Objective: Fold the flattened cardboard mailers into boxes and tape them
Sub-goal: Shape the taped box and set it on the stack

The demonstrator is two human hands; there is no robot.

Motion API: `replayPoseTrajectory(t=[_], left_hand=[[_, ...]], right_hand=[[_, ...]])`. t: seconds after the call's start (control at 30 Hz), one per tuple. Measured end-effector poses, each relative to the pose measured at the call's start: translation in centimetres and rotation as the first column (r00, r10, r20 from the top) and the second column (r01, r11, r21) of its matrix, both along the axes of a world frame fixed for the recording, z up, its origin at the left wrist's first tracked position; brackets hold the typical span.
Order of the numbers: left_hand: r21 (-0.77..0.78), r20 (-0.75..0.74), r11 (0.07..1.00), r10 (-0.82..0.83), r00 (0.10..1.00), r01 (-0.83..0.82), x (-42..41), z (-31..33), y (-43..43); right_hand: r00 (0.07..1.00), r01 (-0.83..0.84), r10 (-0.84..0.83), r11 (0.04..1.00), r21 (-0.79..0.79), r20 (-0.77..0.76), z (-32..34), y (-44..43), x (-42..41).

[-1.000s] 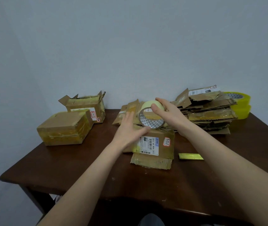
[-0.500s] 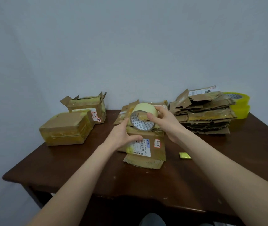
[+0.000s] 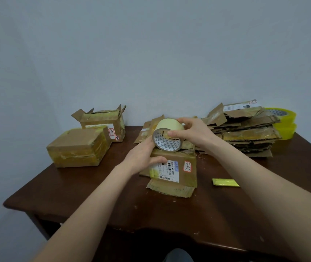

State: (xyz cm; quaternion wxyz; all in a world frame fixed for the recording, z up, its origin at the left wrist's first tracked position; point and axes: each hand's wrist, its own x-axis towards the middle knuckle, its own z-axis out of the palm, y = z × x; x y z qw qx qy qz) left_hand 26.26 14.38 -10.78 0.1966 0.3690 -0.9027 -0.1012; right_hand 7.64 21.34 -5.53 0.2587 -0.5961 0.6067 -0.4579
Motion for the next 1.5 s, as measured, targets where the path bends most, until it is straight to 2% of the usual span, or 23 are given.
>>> replayPoseTrajectory(t=[0.07,0.13,0.33,0.43,0.5,0.7,0.83,0.93,1.0,1.13,1.2,1.37,1.5], left_hand=[[-0.110,-0.011,0.994,-0.001,1.000,0.000,0.1,-1.1,0.2],[-0.151,-0.024,0.989,0.005,1.000,-0.009,0.2,-1.7,0.5],[-0.154,-0.005,0.988,0.027,1.000,-0.027,0.2,-1.2,0.7],[-0.153,0.008,0.988,0.029,1.000,-0.028,0.2,-1.5,0.5],[-0.153,-0.002,0.988,0.034,0.999,-0.034,0.3,-1.6,0.3],[-0.159,0.000,0.987,-0.001,1.000,0.001,0.0,-1.5,0.1],[-0.186,0.067,0.983,0.011,0.998,0.002,0.1,-1.1,0.6],[-0.313,0.201,0.949,0.092,0.975,-0.025,-1.6,-0.6,1.6],[-0.334,0.188,0.942,0.113,0.976,-0.045,-3.2,-0.6,2.4],[-0.308,0.170,0.951,0.040,0.985,0.015,-4.4,-1.3,3.0],[-0.296,0.181,0.955,0.020,0.983,0.035,-4.2,-1.2,2.9],[-0.282,0.169,0.957,-0.017,0.985,0.065,-3.9,-0.9,2.6],[-0.262,0.165,0.963,-0.011,0.986,0.055,-3.3,-1.0,2.6]], right_hand=[[1.000,0.010,-0.011,1.000,-0.011,-0.022,0.0,-0.3,-0.2],[1.000,0.022,-0.022,1.000,-0.009,-0.012,-0.3,-0.5,-0.4],[0.995,0.091,-0.093,0.994,-0.061,-0.034,0.0,-1.0,-0.2],[0.988,0.088,-0.095,0.994,-0.067,-0.120,0.8,-0.8,-0.5],[0.976,0.093,-0.101,0.994,-0.048,-0.194,1.6,-0.4,-1.0],[0.954,0.101,-0.088,0.994,0.033,-0.286,3.2,0.9,-3.2],[0.941,0.094,-0.072,0.994,0.049,-0.332,3.1,1.4,-3.1],[0.959,0.074,-0.063,0.997,0.030,-0.275,1.9,1.7,-3.1],[0.979,0.079,-0.073,0.997,0.025,-0.192,1.5,2.0,-3.1],[0.988,0.138,-0.139,0.990,0.021,0.067,0.9,2.5,-3.3],[0.978,0.146,-0.150,0.988,0.043,0.145,0.6,2.8,-3.5],[0.969,0.195,-0.206,0.977,0.091,0.136,1.6,3.1,-4.0],[0.968,0.250,-0.249,0.963,0.096,-0.025,2.3,2.8,-3.9]])
